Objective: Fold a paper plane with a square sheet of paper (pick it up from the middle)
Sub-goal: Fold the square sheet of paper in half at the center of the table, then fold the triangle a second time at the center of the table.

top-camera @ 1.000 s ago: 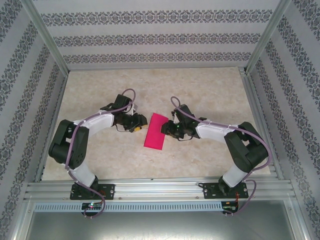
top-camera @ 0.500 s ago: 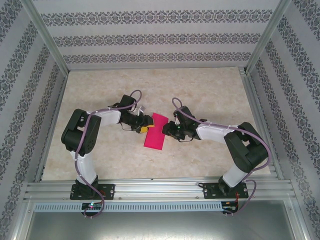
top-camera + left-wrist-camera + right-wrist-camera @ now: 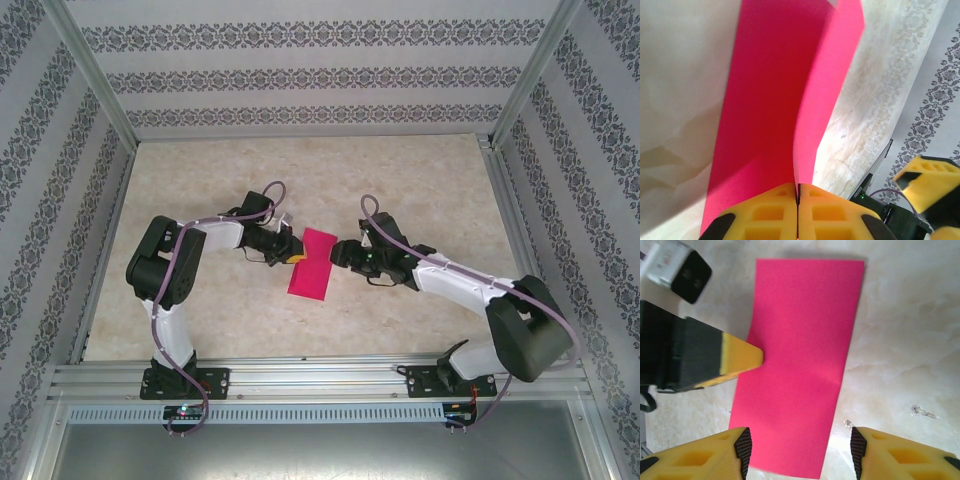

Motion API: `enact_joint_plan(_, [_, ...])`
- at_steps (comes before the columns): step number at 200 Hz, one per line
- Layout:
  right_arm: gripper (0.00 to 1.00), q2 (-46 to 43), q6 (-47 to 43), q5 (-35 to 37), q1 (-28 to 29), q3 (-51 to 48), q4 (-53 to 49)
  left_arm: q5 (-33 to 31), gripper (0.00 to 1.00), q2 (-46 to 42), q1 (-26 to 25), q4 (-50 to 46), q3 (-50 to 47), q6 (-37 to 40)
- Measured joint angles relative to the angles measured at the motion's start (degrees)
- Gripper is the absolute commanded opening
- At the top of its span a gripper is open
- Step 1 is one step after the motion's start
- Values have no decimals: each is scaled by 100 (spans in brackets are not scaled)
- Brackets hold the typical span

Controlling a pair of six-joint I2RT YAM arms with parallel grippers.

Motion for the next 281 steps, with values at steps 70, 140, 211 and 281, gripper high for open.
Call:
enact_joint_plan(70, [98,-1438,-321,785,-166,-498,-271,-474,14,-815,-227,529,-772,-568])
enact_joint_plan(140, [98,-1357,-654,28,-791,-719,-240,-885,9,-870,-293,1298,-1069,-1113])
enact_joint_plan(211, [92,-1263,-1576,-308,-195,-573,-629,-1499,19,-1062,-704,1497,-1252,-1475])
enact_joint_plan(281, [86,-1152,-1878,1003,1250,-122,-1137,-1386,28,-981,-704,1191,-704,-1078])
